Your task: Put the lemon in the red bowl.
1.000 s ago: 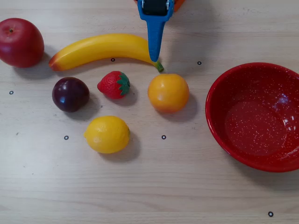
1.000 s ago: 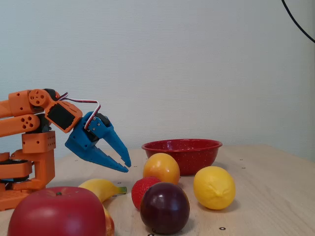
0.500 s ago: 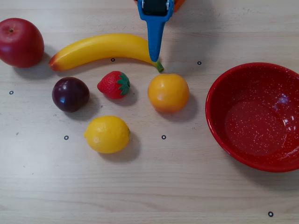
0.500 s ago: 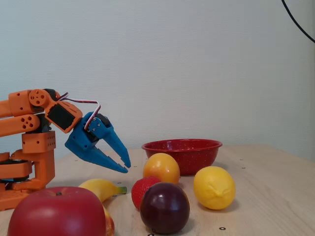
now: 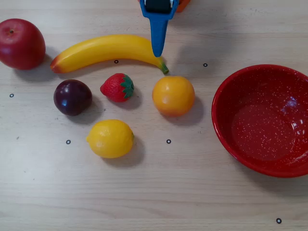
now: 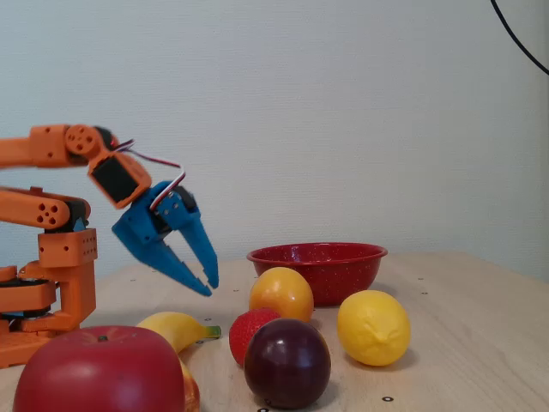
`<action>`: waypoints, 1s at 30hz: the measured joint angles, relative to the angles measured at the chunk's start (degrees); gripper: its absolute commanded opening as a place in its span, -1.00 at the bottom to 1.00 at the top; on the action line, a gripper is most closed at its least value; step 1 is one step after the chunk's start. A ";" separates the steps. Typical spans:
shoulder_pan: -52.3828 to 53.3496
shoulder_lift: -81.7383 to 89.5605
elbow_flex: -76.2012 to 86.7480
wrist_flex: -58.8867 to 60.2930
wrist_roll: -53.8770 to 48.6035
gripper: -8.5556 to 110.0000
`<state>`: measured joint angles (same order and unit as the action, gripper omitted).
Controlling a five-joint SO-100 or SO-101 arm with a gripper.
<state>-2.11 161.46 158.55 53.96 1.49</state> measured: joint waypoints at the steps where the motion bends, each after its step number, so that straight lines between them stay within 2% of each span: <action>1: 0.00 -1.85 -1.93 0.79 0.00 -0.85; 11: -3.25 -23.99 -24.08 10.90 4.83 -0.85; 23: -8.00 -50.80 -59.06 27.69 5.19 -0.85; 30: -12.30 -68.73 -81.74 37.18 9.05 -0.85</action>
<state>-14.41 92.72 76.82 91.14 10.55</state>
